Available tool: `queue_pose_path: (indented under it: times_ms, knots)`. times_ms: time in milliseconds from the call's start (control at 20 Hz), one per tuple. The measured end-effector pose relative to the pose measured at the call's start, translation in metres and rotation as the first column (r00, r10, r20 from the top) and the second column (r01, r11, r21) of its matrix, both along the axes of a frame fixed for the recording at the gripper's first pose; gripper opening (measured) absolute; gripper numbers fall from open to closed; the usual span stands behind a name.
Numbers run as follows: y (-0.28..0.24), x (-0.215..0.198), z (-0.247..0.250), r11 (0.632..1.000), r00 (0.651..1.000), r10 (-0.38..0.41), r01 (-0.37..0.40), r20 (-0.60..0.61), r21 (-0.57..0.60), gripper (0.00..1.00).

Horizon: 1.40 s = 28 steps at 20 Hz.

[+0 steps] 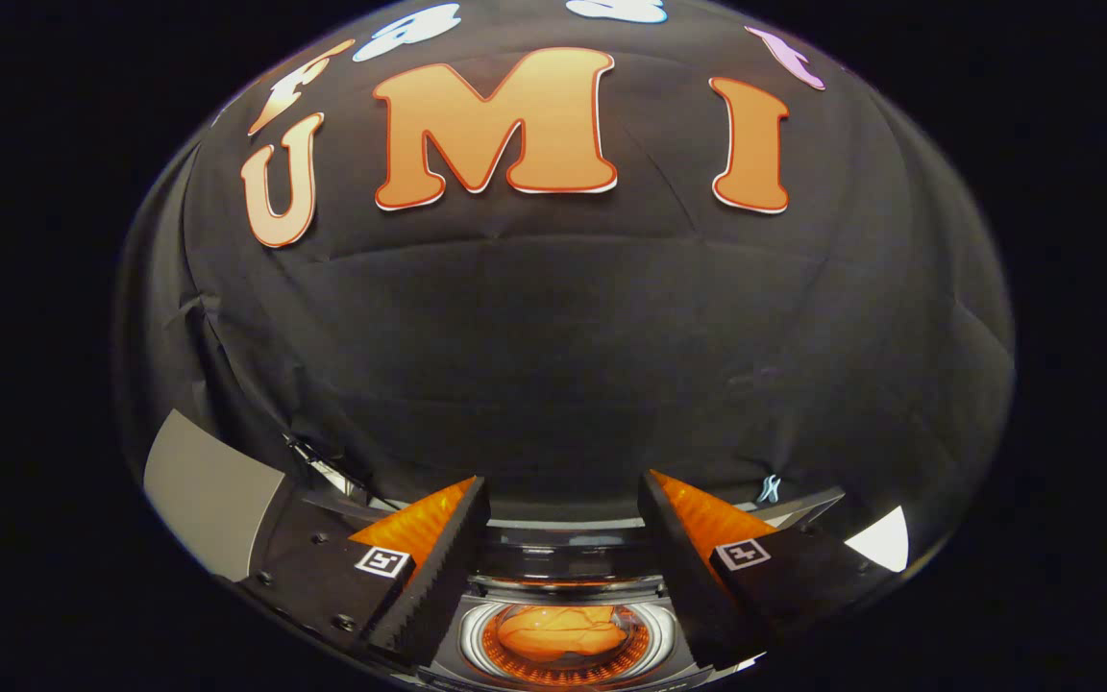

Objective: Put the clothes into the washing machine and then close the washing machine lid.

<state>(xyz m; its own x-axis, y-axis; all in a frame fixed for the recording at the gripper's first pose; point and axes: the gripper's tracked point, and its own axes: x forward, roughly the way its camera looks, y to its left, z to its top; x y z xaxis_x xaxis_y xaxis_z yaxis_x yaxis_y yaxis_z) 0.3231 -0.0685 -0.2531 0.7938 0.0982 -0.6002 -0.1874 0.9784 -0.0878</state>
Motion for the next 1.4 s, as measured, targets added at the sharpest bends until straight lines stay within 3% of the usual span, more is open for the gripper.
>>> queue_pose_path:
  times_ms: [650, 1050, 1400]
  knots:
    - [-0.004, -0.026, 0.0, 1.0, 0.999, 0.002, -0.003, 0.046, 0.03, 1.0]
    - [-0.01, -0.069, -0.003, 1.0, 0.999, 0.014, -0.016, 0.051, 0.025, 0.99]
    - [-0.019, -0.123, -0.018, 0.999, 0.999, 0.025, -0.025, -0.02, 0.045, 0.99]
